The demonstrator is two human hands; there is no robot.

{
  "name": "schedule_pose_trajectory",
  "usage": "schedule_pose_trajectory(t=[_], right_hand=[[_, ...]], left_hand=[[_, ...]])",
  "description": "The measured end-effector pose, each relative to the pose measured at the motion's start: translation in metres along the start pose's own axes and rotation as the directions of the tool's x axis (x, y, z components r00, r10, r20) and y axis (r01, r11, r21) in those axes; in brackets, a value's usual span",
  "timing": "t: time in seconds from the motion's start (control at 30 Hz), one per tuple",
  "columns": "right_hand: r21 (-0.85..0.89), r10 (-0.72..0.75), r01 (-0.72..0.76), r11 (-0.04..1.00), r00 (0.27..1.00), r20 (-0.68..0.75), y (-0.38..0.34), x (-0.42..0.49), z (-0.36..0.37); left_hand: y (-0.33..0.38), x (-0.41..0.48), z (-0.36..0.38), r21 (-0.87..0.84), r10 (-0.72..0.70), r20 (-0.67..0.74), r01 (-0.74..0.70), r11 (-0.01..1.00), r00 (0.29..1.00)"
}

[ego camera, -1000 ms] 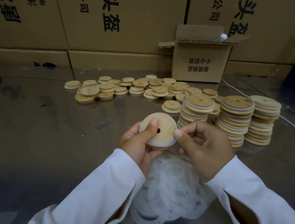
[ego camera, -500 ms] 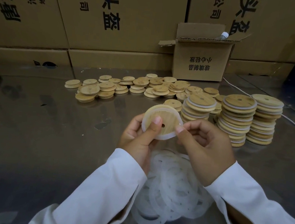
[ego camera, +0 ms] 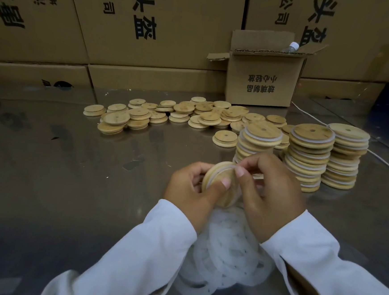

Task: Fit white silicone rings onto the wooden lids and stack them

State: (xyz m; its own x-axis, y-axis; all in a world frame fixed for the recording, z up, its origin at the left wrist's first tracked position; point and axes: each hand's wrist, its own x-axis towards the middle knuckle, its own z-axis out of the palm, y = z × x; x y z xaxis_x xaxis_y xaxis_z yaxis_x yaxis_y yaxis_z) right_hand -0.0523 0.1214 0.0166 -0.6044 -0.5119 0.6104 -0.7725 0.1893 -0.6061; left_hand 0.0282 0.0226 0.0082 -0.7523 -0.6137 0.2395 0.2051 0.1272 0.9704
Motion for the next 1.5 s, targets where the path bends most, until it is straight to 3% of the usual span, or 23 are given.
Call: schedule_pose_trajectory(t=[0.3,0.67,0.9,1.07,1.33,1.5], right_hand=[[0.134,0.059,-0.056,0.989,0.998,-0.021,-0.001,0.004,-0.002],[0.290,0.222,-0.251,0.923,0.966,0.132,0.001,0.014,-0.012],[0.303,0.195,-0.231,0.925,0.970,0.143,0.001,0.015,-0.013],[0.339,0.199,-0.210,0.917,0.978,0.068,0.001,0.012,-0.012],[0.164,0.061,-0.044,0.985,0.993,-0.099,-0.003,0.003,-0.002],[0.177,0.056,-0.047,0.983,0.998,-0.042,-0.002,0.003,-0.003]], left_hand=[[0.002,0.002,-0.005,-0.005,0.026,0.005,-0.026,1.000,1.000],[0.012,0.009,-0.015,0.032,0.056,0.102,-0.060,0.998,0.993],[0.009,0.010,-0.016,-0.120,-0.046,0.067,0.054,0.991,0.997],[0.003,0.007,-0.009,-0.165,-0.109,0.022,0.111,0.980,0.994],[0.004,0.005,-0.004,-0.301,-0.184,-0.011,0.172,0.938,0.983],[0.002,0.004,-0.002,-0.231,-0.188,0.012,0.186,0.955,0.982]])
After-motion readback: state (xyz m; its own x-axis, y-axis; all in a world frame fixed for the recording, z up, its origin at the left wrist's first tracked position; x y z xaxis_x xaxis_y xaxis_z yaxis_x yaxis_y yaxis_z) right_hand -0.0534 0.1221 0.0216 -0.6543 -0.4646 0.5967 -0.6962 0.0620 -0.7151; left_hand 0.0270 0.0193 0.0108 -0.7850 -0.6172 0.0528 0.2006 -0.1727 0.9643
